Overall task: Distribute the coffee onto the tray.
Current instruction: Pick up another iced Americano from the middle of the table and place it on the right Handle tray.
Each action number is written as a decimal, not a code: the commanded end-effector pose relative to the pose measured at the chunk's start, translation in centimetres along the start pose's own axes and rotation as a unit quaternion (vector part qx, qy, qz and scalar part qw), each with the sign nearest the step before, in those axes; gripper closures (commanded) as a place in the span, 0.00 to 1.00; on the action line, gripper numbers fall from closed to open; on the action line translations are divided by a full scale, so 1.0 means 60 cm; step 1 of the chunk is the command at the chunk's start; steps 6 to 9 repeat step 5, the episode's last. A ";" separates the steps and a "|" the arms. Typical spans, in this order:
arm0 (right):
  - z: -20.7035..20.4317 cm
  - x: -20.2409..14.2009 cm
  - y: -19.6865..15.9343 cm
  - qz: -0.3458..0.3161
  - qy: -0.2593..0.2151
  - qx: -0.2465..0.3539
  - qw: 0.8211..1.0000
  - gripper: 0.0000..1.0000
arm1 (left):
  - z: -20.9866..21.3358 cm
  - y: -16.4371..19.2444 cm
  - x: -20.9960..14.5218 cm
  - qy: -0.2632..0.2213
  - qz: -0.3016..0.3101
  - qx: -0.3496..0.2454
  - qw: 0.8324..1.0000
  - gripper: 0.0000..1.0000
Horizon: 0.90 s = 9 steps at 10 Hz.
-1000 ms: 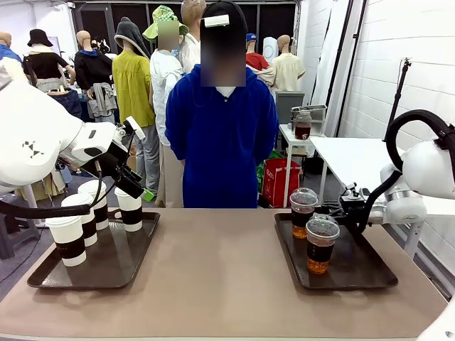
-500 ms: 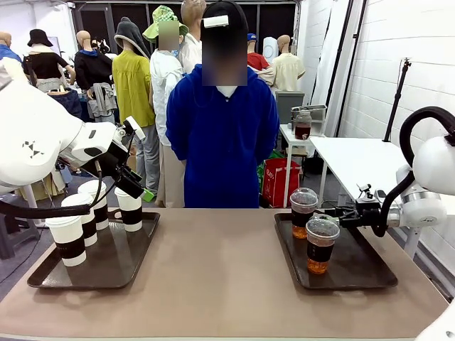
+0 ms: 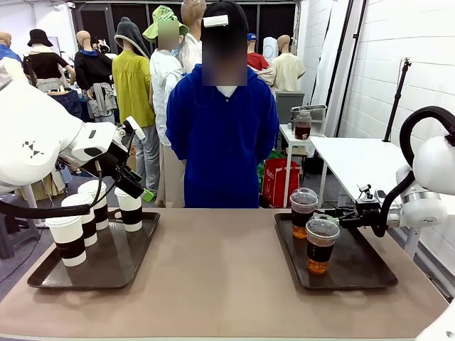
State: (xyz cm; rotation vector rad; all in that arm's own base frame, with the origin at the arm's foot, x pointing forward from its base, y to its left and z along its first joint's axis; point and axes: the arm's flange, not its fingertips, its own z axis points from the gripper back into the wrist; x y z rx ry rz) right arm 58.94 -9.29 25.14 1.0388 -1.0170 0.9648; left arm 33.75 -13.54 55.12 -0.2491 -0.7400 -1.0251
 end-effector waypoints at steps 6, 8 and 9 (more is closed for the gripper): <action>-0.001 0.002 -0.001 0.001 -0.003 0.004 1.000 0.00 | 0.001 0.000 -0.002 -0.001 0.000 -0.006 1.000 0.00; -0.001 0.002 -0.001 0.001 -0.003 0.004 1.000 0.00 | 0.001 0.000 -0.002 -0.001 0.000 -0.006 1.000 0.00; -0.001 0.002 -0.001 0.001 -0.003 0.004 1.000 0.00 | 0.001 0.000 -0.002 -0.001 0.000 -0.006 1.000 0.00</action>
